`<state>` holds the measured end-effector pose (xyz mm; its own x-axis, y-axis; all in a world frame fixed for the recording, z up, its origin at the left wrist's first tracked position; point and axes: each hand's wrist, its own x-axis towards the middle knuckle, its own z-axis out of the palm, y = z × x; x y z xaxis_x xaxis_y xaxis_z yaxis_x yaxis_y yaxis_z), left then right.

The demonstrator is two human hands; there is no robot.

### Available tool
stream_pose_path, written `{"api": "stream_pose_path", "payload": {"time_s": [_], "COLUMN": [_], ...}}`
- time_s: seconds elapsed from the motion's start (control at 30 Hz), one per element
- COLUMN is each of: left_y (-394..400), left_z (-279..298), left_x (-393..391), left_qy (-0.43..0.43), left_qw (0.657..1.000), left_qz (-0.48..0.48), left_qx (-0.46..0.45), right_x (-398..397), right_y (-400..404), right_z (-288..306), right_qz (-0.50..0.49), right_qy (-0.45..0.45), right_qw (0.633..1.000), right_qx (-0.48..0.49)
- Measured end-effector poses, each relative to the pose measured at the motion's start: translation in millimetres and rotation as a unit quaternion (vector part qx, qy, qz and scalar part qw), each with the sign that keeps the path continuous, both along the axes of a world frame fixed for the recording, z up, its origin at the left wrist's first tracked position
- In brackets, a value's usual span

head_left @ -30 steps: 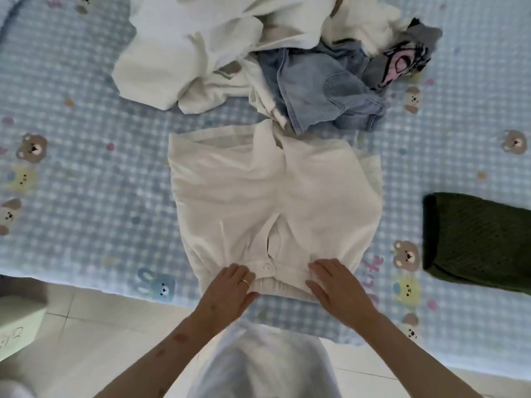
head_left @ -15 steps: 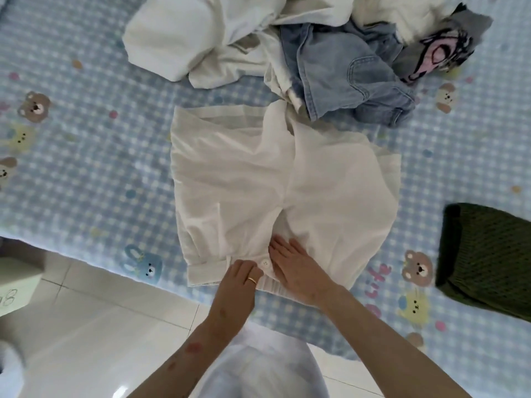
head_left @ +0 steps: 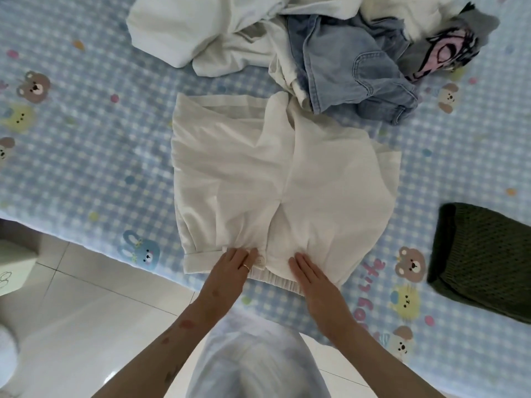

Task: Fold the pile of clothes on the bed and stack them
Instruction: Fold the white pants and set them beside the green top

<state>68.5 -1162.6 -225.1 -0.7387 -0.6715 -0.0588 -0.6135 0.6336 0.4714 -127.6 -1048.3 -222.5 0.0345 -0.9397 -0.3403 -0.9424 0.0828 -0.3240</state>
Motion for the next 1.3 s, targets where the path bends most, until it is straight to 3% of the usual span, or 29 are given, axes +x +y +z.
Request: {"api": "stream_pose_path", "payload": {"time_s": [0.1,0.2,0.27,0.33,0.43,0.5,0.6,0.67,0.73,0.83,0.9,0.97,1.03,1.1,1.17,1.23,1.3], "left_y": [7,18,13,-14,-91,-157,-238,-266,-274,-273,-275,-278,-280,-285,-293,-304,-315], "left_z": [3,6,10,13,14,8,-9,-22,-31,-35,-34,-33,-32,-35,-41,-49,-52], "left_x": [11,24,22,12,-11,-26,-32,-27,-20,-4,0,-11,-40,-70,-86,-84,-76], "left_qy": [0.011,-0.074,-0.078,-0.046,0.007,-0.010,-0.106,-0.158,-0.142,-0.106,-0.137,-0.149,-0.061,-0.046,-0.151,-0.274,-0.330], "left_qw": [0.999,0.990,0.988,0.996,0.995,0.989,0.962,0.924,0.906,0.904,0.888,0.913,0.964,0.993,0.988,0.961,0.943], "left_qz": [-0.030,-0.113,-0.126,-0.067,0.095,0.147,0.250,0.345,0.372,0.389,0.419,0.379,0.254,0.093,0.015,-0.012,-0.038], "left_qx": [-0.015,0.035,0.041,0.038,0.029,-0.001,-0.030,0.048,0.139,0.139,0.126,0.034,-0.041,-0.060,-0.033,-0.021,-0.022], "right_x": [-5,-7,-22,-55,-124,-170,-216,-229,-237,-261,-274,-272,-248,-215,-174,-130,-90], "right_y": [7,17,3,-33,-102,-141,-175,-186,-187,-171,-157,-155,-172,-201,-231,-262,-296], "right_z": [4,12,16,17,14,5,-15,-28,-35,-37,-29,-24,-17,-8,1,7,7], "right_qz": [-0.014,0.099,0.038,-0.131,-0.342,-0.344,-0.260,-0.230,-0.206,-0.301,-0.382,-0.430,-0.412,-0.336,-0.239,-0.138,-0.032], "right_qy": [-0.036,-0.046,-0.089,-0.105,-0.063,-0.007,0.093,0.119,0.160,0.195,0.191,0.165,0.104,0.041,-0.015,-0.069,-0.073], "right_qw": [0.999,0.994,0.995,0.985,0.936,0.939,0.959,0.958,0.956,0.930,0.897,0.883,0.905,0.939,0.965,0.976,0.976], "right_qx": [-0.016,0.000,0.001,-0.042,-0.061,-0.026,0.061,0.125,0.135,0.077,0.114,0.091,0.005,-0.058,-0.103,-0.153,-0.202]}}
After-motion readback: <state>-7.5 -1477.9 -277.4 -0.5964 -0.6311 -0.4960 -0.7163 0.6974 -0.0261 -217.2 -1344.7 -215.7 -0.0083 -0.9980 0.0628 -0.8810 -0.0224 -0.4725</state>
